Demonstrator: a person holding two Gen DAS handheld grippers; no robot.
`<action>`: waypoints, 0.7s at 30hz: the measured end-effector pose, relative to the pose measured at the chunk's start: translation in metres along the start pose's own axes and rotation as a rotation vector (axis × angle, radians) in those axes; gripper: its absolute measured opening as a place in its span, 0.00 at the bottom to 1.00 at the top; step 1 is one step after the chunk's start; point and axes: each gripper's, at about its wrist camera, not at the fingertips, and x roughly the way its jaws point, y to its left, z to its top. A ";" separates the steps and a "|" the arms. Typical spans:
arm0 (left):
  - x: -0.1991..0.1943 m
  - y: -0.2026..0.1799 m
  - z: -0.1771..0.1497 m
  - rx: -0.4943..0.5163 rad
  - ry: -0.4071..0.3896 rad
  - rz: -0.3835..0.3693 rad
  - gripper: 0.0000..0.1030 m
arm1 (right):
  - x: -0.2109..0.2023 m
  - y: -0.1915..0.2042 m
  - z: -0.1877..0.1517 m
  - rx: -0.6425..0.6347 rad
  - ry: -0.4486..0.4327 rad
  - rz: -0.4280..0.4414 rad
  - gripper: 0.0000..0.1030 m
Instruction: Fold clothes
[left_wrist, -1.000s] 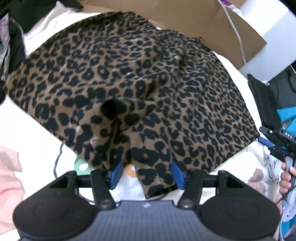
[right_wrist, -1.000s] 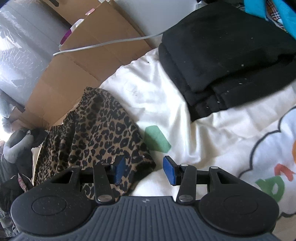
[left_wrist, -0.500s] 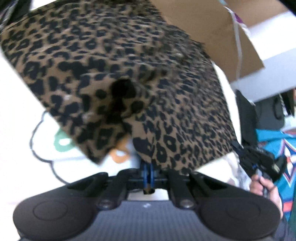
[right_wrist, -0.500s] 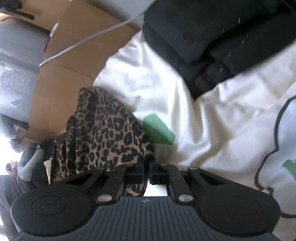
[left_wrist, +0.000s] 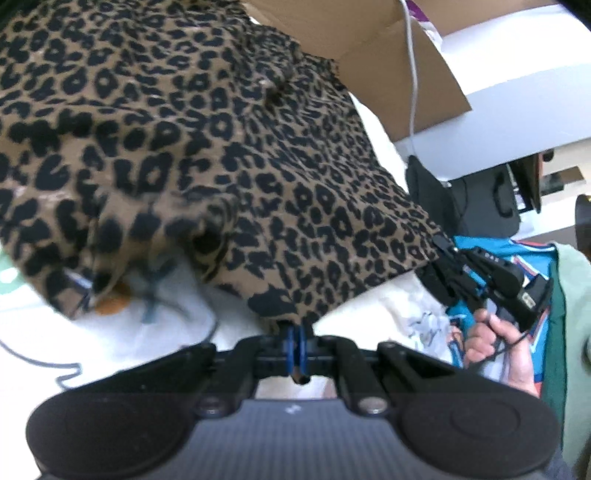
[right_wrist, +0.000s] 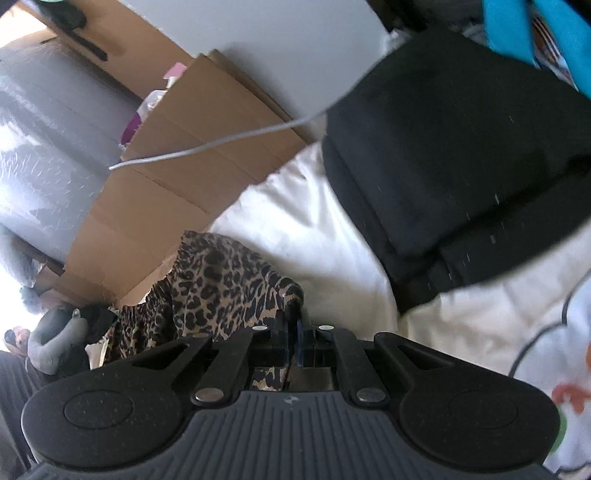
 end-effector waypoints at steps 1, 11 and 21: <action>0.000 0.000 -0.001 0.000 -0.001 -0.005 0.03 | -0.001 0.002 0.003 -0.011 -0.005 -0.001 0.02; 0.007 0.022 -0.023 0.019 0.069 0.048 0.04 | 0.010 -0.012 0.005 -0.009 0.011 -0.094 0.04; -0.065 0.017 -0.036 0.146 -0.013 0.039 0.15 | -0.014 -0.009 -0.012 -0.047 -0.013 -0.141 0.19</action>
